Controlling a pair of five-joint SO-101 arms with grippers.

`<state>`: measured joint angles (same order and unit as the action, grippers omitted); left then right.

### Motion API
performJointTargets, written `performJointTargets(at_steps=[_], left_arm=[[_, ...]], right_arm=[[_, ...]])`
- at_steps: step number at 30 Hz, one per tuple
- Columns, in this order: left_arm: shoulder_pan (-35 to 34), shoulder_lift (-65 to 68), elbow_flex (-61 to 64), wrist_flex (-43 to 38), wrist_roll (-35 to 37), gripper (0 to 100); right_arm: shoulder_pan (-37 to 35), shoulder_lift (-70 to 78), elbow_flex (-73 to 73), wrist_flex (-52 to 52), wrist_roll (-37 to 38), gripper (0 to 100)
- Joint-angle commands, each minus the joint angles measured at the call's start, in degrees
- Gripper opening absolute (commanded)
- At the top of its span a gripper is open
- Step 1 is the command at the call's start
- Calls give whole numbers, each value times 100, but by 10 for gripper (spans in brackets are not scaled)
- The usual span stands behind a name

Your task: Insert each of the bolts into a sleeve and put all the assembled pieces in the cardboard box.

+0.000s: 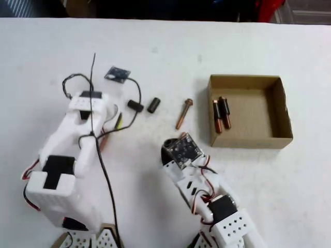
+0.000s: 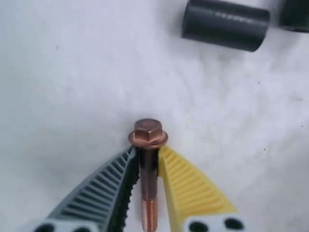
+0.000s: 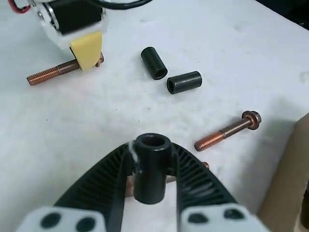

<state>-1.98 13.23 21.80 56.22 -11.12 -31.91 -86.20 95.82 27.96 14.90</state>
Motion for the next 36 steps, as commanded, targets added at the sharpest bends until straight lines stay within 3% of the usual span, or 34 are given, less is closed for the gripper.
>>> performJointTargets(at_steps=[1, 36], left_arm=[[-40, -40, -281, -193, 0, 98], [233, 119, 299, -712, 9, 98]], right_arm=[[75, -66, 35, 13, -9, 17], [356, -66, 44, 13, -35, 17]])
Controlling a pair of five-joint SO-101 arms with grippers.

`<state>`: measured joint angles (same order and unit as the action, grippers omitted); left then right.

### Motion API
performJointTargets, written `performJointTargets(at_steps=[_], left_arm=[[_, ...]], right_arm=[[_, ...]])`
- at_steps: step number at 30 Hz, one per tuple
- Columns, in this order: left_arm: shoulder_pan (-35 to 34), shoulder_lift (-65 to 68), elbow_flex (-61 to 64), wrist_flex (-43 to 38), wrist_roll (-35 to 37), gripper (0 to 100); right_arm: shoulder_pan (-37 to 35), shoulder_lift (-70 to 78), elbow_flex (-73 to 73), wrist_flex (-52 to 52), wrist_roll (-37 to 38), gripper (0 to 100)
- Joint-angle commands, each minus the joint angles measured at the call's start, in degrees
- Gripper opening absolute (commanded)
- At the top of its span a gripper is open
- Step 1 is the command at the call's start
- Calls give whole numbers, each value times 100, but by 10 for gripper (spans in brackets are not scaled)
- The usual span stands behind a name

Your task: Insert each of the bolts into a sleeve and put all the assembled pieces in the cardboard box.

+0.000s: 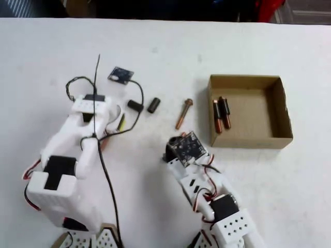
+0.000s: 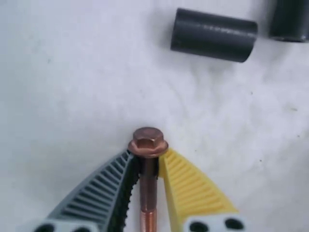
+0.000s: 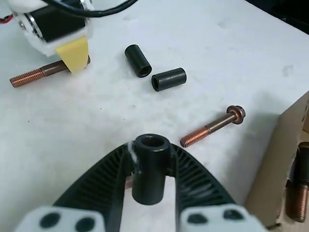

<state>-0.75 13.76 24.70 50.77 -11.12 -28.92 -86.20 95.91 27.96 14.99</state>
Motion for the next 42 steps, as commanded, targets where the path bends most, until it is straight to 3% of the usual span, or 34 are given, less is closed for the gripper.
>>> performJointTargets(at_steps=[1, 7, 10, 20, 28, 34, 42], left_arm=[[101, 92, 9, -158, 9, 97], [127, 75, 0, 193, 9, 96], [119, 66, -62, 237, 9, 14], [84, -119, -158, 448, 18, 21], [66, -1789, -141, 1160, 299, 22], [101, -2993, 193, 1178, 369, 22], [163, -4963, 686, 1134, 369, 23]], right_arm=[[57, -66, 35, 13, -26, 17], [31, -66, 35, 13, -44, 17], [4, -66, 35, 13, -53, 17], [-409, -66, 35, -312, -53, 17], [-462, -31, 123, -1042, -88, 17], [-681, -66, 123, -1341, -826, 17], [-1147, -66, 123, -1921, -897, 17]])
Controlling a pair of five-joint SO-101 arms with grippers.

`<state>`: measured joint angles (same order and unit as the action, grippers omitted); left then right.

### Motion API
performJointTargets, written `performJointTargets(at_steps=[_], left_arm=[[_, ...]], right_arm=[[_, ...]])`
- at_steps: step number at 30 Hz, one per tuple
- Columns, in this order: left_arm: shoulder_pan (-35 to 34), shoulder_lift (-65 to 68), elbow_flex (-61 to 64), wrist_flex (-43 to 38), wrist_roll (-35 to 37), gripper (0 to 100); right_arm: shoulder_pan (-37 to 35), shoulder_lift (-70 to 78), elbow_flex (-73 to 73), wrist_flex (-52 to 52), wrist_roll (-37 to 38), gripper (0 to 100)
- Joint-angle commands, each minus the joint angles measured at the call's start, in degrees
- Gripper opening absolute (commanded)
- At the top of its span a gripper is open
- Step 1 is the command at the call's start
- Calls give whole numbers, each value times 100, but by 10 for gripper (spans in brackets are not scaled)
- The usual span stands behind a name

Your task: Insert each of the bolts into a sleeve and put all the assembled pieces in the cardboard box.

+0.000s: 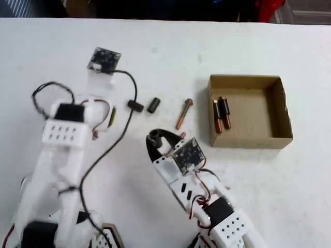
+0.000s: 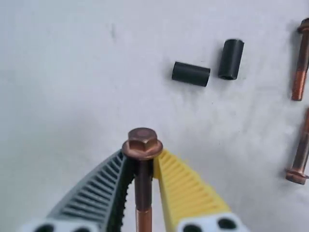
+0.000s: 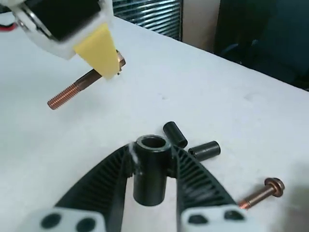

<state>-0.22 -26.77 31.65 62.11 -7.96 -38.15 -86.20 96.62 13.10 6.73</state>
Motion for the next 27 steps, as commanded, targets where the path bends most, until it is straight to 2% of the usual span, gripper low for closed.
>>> performJointTargets(at_steps=[1, 7, 13, 16, 20, 27], left_arm=[[127, -1165, 62, 0, 53, 23], [734, -2756, 589, -18, 141, 24], [1015, -4171, 1134, -993, 993, 24], [1015, -4462, 1451, -1371, 1081, 24], [1095, -4734, 1741, -1732, 1565, 24], [1807, -5068, 1908, -2180, 1697, 24]], right_arm=[[-303, -66, 53, -505, -70, 17], [-558, -66, 53, -532, -70, 17], [-558, -66, 53, -558, -79, 17], [-558, -66, 53, -796, -79, 17], [-558, -66, 53, -1015, -79, 17], [-558, -66, 53, -1288, -79, 17]])
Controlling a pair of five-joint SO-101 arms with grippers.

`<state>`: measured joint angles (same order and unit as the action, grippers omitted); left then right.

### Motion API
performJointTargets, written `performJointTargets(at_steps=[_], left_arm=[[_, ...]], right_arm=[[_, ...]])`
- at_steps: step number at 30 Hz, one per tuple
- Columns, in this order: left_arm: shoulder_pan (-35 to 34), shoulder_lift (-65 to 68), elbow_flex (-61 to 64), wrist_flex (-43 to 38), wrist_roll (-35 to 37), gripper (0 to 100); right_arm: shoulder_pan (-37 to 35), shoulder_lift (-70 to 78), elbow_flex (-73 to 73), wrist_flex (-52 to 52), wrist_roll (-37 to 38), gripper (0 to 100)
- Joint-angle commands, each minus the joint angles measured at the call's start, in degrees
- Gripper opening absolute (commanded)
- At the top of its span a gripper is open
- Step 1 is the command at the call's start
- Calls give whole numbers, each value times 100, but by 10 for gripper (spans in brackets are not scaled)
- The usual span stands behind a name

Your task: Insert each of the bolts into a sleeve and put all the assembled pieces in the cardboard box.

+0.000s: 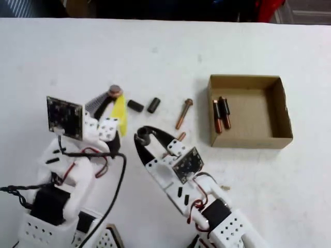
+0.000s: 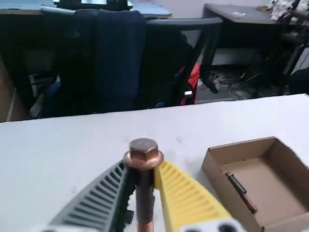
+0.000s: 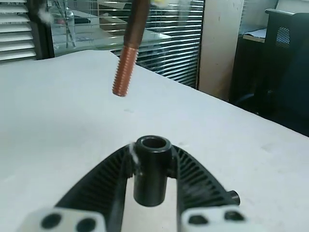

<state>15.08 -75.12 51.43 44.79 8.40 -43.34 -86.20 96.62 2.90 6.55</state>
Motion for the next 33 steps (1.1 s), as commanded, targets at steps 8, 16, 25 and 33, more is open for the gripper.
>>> performJointTargets(at_steps=[8, 16, 25, 33], left_arm=[[620, -338, 35, -492, 88, 24], [831, -347, 237, -510, 114, 24], [787, -347, 246, -527, 404, 24], [787, -356, 774, -1275, 396, 24]], right_arm=[[-40, -66, 53, -312, -62, 17], [-22, -66, 53, -303, -62, 17], [-22, -66, 53, -277, -62, 17], [-22, -66, 53, -268, -62, 17]])
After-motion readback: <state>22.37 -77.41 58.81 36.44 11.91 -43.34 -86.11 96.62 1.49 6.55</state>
